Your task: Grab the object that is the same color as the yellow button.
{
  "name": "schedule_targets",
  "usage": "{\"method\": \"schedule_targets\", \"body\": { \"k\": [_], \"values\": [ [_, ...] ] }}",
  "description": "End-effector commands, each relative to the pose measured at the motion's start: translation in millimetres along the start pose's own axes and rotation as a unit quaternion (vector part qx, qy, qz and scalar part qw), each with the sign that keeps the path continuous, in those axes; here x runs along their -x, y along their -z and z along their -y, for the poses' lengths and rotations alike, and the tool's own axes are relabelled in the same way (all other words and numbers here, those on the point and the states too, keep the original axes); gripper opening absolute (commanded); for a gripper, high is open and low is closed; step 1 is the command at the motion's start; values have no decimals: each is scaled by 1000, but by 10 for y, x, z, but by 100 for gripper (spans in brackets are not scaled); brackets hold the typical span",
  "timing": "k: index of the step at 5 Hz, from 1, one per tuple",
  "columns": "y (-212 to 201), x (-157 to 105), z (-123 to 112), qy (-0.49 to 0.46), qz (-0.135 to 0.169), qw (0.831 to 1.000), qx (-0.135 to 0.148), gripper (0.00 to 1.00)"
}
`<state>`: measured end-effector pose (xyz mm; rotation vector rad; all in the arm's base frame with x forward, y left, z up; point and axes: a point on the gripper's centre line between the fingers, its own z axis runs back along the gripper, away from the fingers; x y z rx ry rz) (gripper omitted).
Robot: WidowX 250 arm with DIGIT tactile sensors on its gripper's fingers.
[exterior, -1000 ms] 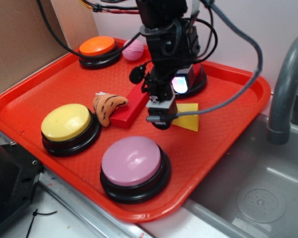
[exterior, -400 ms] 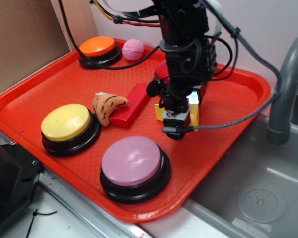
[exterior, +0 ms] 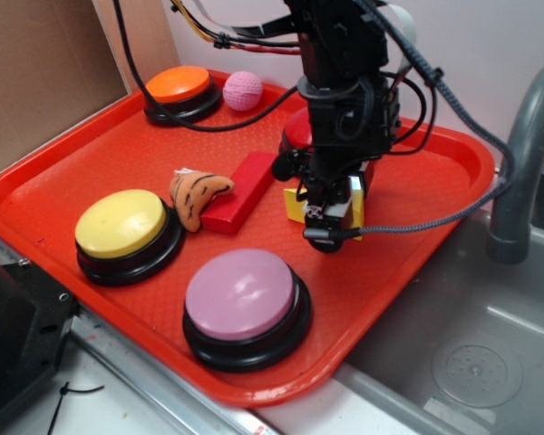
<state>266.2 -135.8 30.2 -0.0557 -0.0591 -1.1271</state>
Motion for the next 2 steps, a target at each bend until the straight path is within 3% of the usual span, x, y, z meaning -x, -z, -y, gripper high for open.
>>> {"method": "schedule_targets", "body": {
  "k": [1, 2],
  "values": [
    [-822, 380, -35, -176, -25, 983, -43, 0],
    [-1162, 788, -61, -297, -45, 952, -60, 0]
  ]
}}
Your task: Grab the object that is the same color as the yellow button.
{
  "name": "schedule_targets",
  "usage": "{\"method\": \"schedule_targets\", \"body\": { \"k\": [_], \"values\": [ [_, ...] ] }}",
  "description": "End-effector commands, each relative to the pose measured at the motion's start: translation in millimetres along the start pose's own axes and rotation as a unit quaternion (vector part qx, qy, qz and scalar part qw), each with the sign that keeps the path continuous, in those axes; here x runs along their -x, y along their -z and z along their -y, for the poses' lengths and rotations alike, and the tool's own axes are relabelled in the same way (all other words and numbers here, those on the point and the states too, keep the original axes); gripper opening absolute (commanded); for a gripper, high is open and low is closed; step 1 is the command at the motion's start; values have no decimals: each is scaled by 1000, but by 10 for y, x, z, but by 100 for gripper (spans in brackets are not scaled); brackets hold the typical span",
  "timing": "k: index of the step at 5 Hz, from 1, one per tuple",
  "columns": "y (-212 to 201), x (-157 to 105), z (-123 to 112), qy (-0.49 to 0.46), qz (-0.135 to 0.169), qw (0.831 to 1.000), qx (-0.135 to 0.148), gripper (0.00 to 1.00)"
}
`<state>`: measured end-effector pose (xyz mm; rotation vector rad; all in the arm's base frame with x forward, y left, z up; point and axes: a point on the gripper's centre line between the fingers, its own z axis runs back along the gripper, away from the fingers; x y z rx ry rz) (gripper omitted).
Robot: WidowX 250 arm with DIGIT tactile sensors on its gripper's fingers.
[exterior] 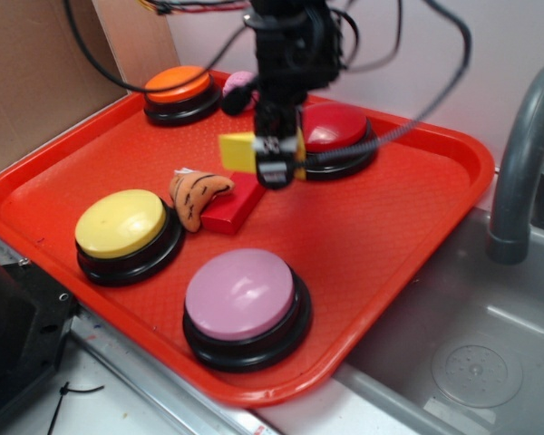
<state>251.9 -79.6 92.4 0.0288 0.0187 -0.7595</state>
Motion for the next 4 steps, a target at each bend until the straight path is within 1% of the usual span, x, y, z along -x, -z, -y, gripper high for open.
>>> {"method": "schedule_targets", "body": {
  "k": [1, 2, 3, 4],
  "values": [
    [-575, 636, -271, -241, -14, 969, -43, 0],
    [-650, 894, -397, -354, -18, 934, -40, 0],
    [-664, 1008, -466, -396, -15, 917, -41, 0],
    [-665, 1021, -512, -401, -30, 914, -44, 0]
  ]
}}
